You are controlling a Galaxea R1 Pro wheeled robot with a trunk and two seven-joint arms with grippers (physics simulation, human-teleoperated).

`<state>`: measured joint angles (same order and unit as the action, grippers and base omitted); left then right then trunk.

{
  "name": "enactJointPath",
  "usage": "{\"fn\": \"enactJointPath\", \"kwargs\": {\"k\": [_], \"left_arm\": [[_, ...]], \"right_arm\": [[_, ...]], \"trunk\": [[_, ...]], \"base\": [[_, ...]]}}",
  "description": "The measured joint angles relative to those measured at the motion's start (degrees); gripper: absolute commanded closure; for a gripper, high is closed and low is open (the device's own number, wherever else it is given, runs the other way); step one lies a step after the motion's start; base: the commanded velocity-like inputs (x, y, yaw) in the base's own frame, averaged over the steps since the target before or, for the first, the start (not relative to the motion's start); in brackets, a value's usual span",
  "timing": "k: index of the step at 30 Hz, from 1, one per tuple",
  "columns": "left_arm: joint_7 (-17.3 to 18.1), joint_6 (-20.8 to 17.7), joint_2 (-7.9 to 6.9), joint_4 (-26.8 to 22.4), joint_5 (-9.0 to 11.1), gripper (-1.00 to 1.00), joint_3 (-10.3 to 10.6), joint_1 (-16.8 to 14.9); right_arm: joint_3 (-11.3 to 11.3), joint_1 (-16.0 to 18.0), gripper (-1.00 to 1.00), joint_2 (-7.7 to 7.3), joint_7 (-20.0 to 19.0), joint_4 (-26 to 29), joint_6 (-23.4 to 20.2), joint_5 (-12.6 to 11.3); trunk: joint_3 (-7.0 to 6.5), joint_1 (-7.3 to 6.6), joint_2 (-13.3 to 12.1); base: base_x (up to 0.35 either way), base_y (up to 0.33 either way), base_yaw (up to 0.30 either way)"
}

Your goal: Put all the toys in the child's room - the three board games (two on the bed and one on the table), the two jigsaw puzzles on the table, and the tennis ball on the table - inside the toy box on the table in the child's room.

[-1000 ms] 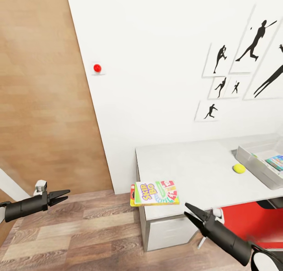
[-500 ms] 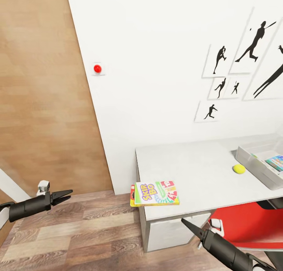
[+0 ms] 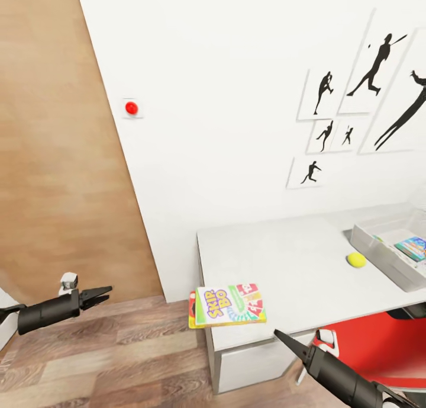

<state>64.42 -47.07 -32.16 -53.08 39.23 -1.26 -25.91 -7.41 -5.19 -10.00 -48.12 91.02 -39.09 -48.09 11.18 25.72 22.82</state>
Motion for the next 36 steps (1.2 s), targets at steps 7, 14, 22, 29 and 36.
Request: {"fn": "enactJointPath", "kwargs": {"k": [7,14,22,29,36], "left_arm": [[-0.1,0.0,0.68,0.0,-0.2,-1.00,0.2,-0.1],[-2.3,-0.4,1.64,0.0,-1.6,-1.00,0.3,-0.2],[-5.4,-1.4,2.78,0.0,-1.5,-1.00,0.3,-0.4],[-8.0,-5.8,3.05,1.8,-1.0,-1.00,0.0,-0.4],[-9.1,-7.1,5.29,2.7,-1.0,-1.00,-0.2,-0.4]], "right_arm": [[-0.7,0.0,-1.00,-0.01,-2.4,0.0,0.0,0.0],[-2.6,0.0,-1.00,-0.01,-3.2,0.0,0.0,0.0],[-3.1,0.0,-1.00,-0.01,-3.3,0.0,-0.1,0.0],[-3.2,0.0,-1.00,-0.05,-3.3,0.0,-0.1,0.0],[-4.3,-0.1,-1.00,-0.08,-4.3,0.0,-0.1,0.0]], "trunk": [[-0.47,0.01,0.0],[-0.81,0.03,0.0],[-0.88,0.03,0.0],[-0.88,0.03,0.0],[-0.88,0.03,0.0]], "base": [[0.216,0.000,-0.200],[0.060,0.000,-0.122],[0.009,0.000,-0.019],[0.001,0.000,-0.002],[0.000,0.000,0.000]]}}
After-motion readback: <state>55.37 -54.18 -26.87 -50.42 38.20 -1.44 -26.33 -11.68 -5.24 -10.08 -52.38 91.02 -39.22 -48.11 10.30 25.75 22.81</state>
